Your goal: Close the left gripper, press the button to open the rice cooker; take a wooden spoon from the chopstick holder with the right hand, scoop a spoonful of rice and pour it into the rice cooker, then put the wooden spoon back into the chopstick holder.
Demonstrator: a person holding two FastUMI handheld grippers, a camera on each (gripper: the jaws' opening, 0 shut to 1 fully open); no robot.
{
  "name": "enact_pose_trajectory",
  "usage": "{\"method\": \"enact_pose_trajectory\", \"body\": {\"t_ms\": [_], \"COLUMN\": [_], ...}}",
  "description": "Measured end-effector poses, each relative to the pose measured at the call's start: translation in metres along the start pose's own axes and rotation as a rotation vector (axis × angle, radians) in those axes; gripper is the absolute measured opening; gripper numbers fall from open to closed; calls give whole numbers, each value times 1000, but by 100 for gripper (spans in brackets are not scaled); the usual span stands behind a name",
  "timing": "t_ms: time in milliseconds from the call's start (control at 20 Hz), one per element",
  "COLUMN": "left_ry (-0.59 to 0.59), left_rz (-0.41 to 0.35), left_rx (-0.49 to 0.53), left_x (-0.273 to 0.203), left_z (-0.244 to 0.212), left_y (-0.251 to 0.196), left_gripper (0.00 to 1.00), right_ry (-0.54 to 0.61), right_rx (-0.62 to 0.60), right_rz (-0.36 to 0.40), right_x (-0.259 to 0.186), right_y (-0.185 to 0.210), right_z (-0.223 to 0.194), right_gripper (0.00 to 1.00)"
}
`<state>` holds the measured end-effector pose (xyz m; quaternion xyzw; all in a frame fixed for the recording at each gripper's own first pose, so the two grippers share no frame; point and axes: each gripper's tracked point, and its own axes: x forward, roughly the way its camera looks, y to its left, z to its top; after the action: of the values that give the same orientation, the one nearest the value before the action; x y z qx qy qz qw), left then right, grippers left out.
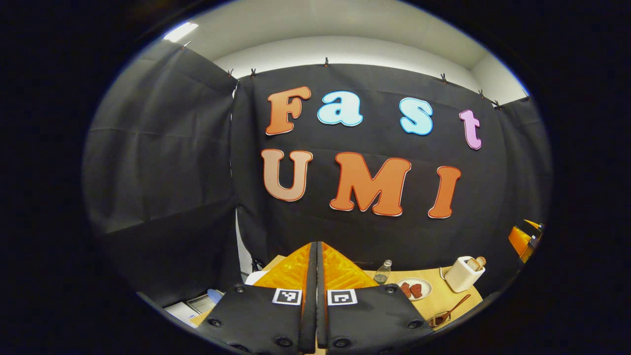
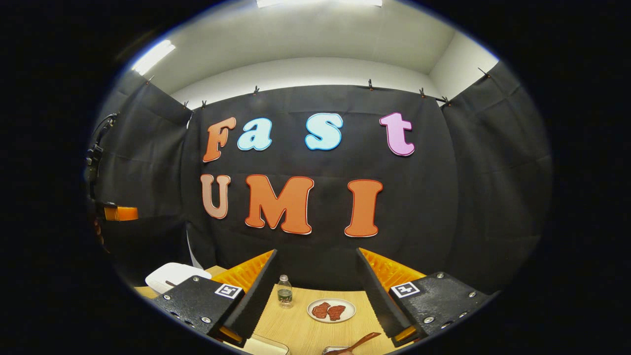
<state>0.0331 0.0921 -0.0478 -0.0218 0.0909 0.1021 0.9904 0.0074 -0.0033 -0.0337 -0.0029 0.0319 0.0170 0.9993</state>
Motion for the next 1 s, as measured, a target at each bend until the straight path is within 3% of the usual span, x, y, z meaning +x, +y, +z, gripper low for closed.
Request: {"method": "enact_pose_trajectory", "body": {"t_ms": [300,650,750,1000], "left_ry": [162,372,463,742], "left_rz": [56,13,23,-61], "left_rx": [-43,-232,-292,-419], "left_x": [30,71,80,87], "left_z": [-38,-82,-108,-202], "left_y": [37,67,77,52], "left_gripper": [5,5,5,5], "right_ry": [36,81,106,157], "right_rx": [-23,-25,-24,-3], "right_rz": [-33,-131,-159,-203], "right_x": [0,-11,-16,-19], "right_y": [-8,-31,-39,-48], "right_z": [-15,-36,-46,-63], "right_gripper": [94,94,94,94]}}
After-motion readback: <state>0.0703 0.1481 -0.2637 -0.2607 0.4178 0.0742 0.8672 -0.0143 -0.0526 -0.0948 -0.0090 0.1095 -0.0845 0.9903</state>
